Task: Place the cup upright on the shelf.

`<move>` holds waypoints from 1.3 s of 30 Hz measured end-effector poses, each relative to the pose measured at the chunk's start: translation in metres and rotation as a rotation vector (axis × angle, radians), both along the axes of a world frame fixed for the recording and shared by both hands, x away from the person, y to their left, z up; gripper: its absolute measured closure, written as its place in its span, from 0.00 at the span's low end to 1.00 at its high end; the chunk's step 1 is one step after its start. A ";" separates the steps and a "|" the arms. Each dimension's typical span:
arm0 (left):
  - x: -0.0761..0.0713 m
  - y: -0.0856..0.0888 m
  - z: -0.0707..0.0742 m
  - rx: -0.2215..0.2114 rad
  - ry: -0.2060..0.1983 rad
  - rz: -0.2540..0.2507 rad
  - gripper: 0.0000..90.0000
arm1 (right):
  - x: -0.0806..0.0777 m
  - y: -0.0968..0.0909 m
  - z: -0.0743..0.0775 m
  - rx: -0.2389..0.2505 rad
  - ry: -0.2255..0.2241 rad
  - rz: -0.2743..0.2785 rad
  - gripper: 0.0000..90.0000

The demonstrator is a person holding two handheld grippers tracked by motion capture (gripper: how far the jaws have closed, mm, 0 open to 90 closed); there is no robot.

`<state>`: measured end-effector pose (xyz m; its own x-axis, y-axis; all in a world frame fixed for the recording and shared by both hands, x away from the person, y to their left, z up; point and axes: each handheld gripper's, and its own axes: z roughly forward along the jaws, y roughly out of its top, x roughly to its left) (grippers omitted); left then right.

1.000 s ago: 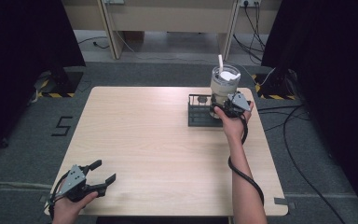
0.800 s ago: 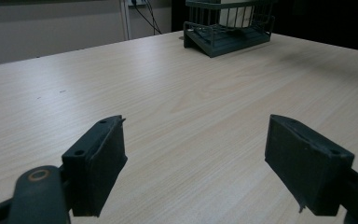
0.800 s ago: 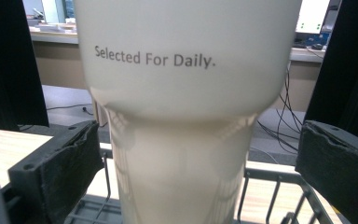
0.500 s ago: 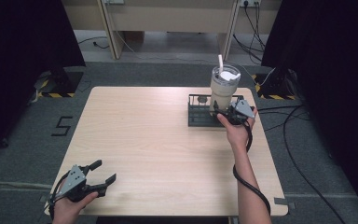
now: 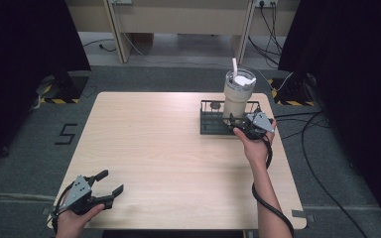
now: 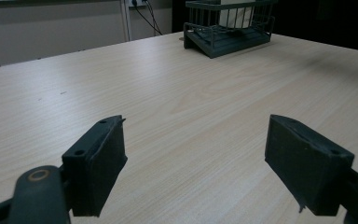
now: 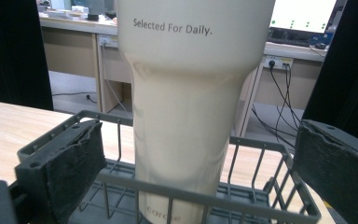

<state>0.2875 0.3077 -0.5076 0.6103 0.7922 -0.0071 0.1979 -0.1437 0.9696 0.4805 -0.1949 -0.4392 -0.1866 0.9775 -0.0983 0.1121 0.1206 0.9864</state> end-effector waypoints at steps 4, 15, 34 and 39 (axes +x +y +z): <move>0.000 0.000 0.000 0.000 0.000 0.000 0.22 | -0.008 -0.002 -0.003 -0.005 0.004 0.003 0.04; 0.000 0.000 0.000 0.000 0.000 0.000 0.22 | -0.030 -0.015 -0.008 -0.004 0.021 -0.002 0.04; -0.001 0.000 0.000 -0.001 0.000 0.003 0.22 | -0.073 -0.035 -0.023 -0.007 0.059 -0.020 0.04; -0.001 0.000 0.000 -0.001 0.000 0.005 0.22 | -0.083 -0.042 -0.028 -0.001 0.069 -0.033 0.04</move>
